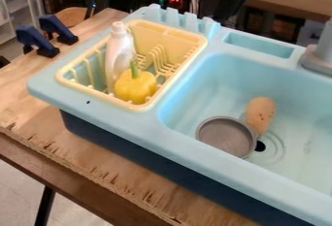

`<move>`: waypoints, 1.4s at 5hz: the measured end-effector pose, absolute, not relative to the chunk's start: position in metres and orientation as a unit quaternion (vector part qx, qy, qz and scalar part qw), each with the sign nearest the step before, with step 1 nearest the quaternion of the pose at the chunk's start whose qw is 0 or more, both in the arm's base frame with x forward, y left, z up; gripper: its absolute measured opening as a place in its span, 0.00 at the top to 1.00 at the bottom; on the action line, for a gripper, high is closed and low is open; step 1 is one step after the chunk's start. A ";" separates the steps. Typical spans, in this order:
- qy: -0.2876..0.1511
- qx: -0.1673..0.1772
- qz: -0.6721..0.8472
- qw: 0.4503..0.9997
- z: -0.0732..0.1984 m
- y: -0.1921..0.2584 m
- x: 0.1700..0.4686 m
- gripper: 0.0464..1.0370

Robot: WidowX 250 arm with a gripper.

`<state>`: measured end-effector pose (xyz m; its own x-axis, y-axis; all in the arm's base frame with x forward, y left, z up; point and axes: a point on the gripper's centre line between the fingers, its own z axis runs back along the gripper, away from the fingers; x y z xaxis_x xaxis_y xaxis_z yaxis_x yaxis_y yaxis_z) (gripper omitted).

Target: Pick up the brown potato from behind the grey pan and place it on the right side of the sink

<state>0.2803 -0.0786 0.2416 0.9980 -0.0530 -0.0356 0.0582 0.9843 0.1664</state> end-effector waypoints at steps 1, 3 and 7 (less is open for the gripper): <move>0.026 0.086 -0.032 0.995 0.232 -0.081 0.282 0.03; -0.042 0.054 -0.100 0.993 0.202 -0.125 0.294 0.03; -0.118 -0.006 -0.123 0.985 0.150 -0.128 0.327 0.03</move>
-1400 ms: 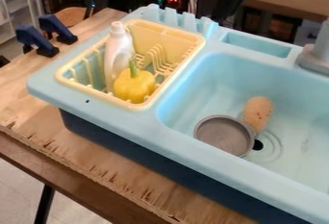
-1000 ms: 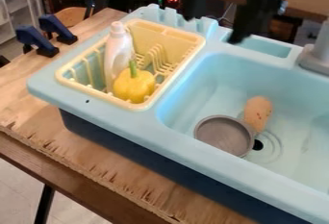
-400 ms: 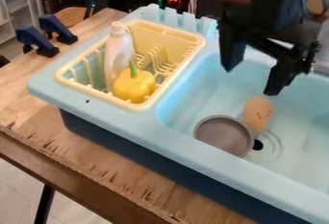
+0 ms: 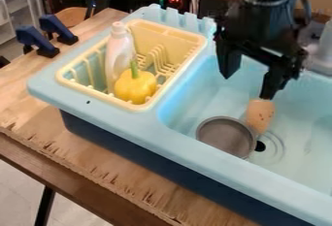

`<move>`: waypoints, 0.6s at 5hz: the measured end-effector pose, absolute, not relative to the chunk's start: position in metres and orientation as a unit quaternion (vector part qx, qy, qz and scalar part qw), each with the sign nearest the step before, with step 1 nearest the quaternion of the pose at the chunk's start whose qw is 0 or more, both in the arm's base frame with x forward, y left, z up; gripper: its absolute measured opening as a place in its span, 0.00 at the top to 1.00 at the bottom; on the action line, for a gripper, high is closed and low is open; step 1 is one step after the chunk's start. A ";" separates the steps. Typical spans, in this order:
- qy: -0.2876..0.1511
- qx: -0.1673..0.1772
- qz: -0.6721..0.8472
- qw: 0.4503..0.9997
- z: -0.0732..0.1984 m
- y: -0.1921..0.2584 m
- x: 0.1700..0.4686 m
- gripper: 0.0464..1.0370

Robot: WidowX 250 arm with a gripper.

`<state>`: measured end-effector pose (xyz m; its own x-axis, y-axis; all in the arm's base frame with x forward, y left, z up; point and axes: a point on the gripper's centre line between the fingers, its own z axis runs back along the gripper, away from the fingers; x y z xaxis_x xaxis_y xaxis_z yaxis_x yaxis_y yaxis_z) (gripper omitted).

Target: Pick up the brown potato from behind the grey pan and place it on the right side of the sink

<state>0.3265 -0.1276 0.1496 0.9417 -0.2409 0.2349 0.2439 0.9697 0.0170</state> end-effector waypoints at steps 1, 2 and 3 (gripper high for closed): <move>-0.110 -0.019 -0.117 0.987 0.135 -0.131 0.334 0.03; -0.108 -0.036 -0.104 0.988 0.124 -0.134 0.340 0.03; -0.114 -0.051 -0.088 0.988 0.118 -0.137 0.346 0.03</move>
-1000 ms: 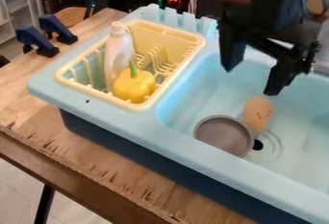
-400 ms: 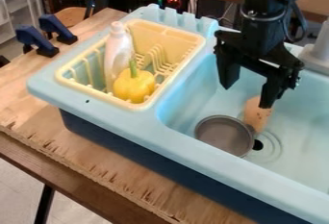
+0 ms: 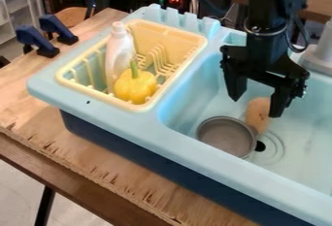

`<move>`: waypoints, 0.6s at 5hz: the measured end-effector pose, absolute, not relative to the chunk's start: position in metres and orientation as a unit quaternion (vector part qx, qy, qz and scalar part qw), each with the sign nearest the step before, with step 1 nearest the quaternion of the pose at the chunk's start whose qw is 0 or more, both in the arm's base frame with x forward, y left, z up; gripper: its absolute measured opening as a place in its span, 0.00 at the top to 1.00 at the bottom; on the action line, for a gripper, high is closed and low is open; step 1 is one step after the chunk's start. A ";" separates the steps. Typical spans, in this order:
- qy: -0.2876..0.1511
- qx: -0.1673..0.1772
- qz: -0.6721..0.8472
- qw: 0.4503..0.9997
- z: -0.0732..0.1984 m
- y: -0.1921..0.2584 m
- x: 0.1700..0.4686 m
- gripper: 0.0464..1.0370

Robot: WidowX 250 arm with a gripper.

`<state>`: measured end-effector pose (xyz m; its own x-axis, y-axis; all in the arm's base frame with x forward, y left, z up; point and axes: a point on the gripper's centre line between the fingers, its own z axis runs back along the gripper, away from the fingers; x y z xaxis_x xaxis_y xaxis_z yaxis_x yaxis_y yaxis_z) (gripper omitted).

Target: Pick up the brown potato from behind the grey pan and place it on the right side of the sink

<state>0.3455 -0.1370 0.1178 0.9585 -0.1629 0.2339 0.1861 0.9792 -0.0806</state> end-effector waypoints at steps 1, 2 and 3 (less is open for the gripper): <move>-0.101 -0.054 -0.079 0.990 0.105 -0.134 0.350 0.03; -0.102 -0.062 -0.067 0.991 0.103 -0.132 0.352 0.08; -0.105 -0.069 -0.057 0.990 0.103 -0.132 0.354 0.31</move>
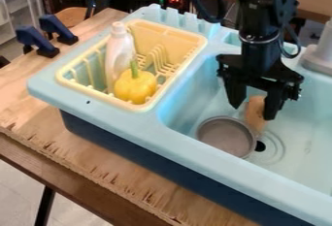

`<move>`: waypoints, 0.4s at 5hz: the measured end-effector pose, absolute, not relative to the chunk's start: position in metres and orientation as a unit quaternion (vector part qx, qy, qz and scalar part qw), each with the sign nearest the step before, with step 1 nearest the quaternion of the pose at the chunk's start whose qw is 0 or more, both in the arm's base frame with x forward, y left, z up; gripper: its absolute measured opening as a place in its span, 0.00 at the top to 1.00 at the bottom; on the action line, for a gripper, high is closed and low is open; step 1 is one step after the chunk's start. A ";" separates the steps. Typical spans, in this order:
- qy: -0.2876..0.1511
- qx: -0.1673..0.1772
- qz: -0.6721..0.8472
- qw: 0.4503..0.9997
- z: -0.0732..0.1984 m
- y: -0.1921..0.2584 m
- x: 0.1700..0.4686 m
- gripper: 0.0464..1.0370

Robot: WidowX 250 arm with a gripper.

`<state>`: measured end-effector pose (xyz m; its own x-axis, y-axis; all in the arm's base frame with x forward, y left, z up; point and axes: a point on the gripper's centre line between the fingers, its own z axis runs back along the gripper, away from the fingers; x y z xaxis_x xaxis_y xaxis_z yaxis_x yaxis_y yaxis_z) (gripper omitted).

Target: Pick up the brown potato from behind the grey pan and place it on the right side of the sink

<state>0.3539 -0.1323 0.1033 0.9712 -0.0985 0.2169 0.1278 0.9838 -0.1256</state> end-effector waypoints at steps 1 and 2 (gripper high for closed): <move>-0.108 -0.072 -0.053 0.990 0.100 -0.133 0.352 0.49; -0.116 -0.076 -0.051 0.989 0.103 -0.135 0.351 0.58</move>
<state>0.3508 -0.1354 0.1027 0.9681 -0.0825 0.2367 0.1177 0.9833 -0.1386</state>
